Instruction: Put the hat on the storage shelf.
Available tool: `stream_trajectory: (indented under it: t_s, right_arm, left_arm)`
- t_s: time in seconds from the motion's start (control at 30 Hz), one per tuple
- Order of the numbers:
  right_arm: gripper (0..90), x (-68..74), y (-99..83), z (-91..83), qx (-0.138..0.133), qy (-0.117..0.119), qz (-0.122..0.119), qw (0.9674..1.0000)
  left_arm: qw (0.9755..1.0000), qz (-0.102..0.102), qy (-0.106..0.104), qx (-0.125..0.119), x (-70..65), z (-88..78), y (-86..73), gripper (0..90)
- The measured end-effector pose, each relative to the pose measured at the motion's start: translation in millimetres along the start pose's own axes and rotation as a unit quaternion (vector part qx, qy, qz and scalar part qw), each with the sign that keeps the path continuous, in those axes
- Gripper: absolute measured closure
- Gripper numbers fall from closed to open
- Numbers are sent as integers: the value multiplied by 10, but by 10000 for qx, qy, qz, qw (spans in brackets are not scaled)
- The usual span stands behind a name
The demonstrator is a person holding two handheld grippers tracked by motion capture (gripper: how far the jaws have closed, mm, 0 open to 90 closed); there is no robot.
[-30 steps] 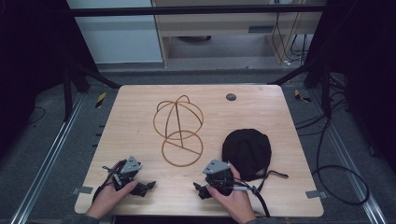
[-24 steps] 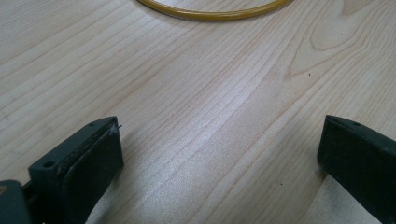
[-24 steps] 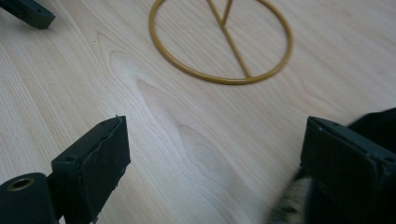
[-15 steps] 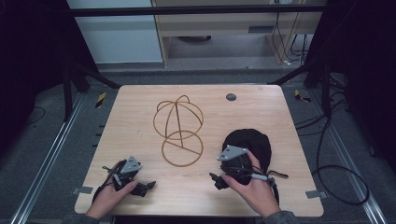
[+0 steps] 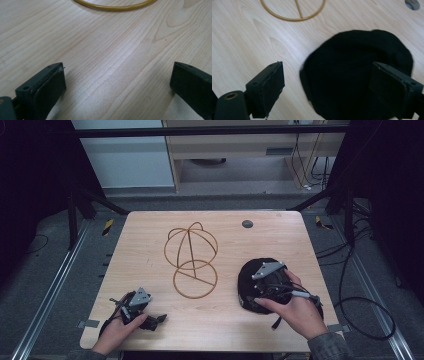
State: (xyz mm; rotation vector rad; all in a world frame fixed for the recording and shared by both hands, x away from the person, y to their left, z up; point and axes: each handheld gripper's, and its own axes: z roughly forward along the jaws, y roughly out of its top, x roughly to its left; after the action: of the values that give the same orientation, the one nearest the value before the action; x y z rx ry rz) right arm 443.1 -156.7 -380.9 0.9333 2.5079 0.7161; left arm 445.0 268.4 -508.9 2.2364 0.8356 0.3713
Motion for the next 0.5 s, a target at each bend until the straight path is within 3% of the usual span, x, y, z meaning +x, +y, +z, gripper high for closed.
stream_trajectory:
  t_s: [0.17, 0.37, 0.5]
  right_arm:
    - [115, -248, -14, -75, 399, -117, -43, 9991]
    - [143, -515, 32, -143, 512, -84, 167, 9985]
    - [187, -646, 101, -136, 646, -8, 144, 9978]
  left_arm:
    - [10000, 8, 4, -1, 0, -1, 0, 0]
    - [10000, 9, 5, 0, 0, -1, 0, 0]
    - [10000, -12, 6, -19, -3, 2, 0, 0]
